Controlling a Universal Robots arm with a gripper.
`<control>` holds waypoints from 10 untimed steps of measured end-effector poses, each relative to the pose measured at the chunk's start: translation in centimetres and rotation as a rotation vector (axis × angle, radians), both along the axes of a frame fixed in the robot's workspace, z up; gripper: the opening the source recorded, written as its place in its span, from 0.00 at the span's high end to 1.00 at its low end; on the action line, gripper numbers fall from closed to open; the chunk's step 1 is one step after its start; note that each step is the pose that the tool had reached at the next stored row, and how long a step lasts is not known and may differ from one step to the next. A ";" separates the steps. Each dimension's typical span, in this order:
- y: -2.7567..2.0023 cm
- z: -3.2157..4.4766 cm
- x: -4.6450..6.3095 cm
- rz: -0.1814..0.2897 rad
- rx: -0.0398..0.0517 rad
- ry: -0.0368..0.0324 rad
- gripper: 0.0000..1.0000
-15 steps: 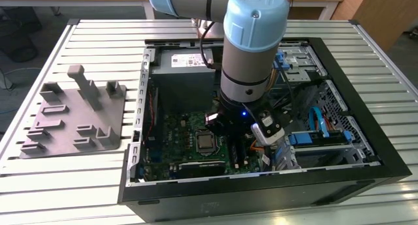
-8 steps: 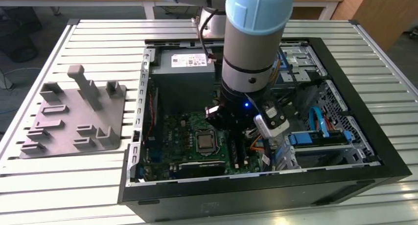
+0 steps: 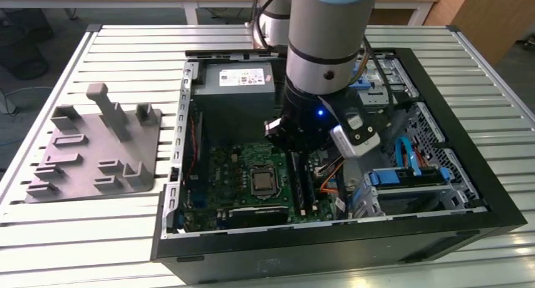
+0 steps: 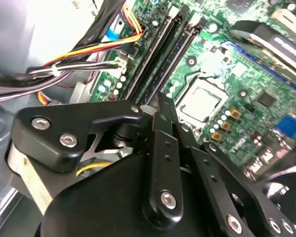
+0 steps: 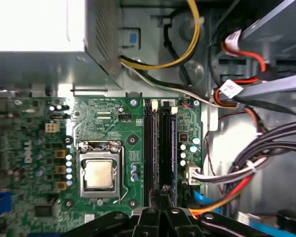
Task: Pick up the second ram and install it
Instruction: 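Insert the second ram into the second slot, then press down the second ram until it locks into place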
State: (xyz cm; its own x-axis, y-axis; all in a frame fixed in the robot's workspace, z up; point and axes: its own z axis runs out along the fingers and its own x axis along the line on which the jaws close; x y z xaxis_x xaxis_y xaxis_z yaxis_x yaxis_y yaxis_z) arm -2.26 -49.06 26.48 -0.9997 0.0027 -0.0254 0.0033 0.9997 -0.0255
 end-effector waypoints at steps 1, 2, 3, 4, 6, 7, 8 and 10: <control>0.00 0.23 0.0 0.000 0.0001 -0.0001 0.90; 0.00 0.24 0.0 0.000 0.0005 0.0000 0.90; 0.00 0.24 0.0 0.000 0.0006 0.0000 0.90; 0.00 0.24 0.0 0.000 0.0006 0.0000 0.90; 0.00 0.24 0.0 0.000 0.0006 0.0000 0.90; 0.00 0.24 0.0 0.000 0.0006 0.0000 0.90; 0.00 0.24 0.0 0.000 0.0006 0.0000 0.90; 0.00 0.24 0.0 0.000 0.0006 0.0000 0.90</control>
State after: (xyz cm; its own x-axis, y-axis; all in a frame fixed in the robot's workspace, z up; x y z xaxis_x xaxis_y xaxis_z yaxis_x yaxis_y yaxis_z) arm -2.26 -49.06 26.72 -0.9997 0.0027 -0.0254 0.0033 0.9997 -0.0249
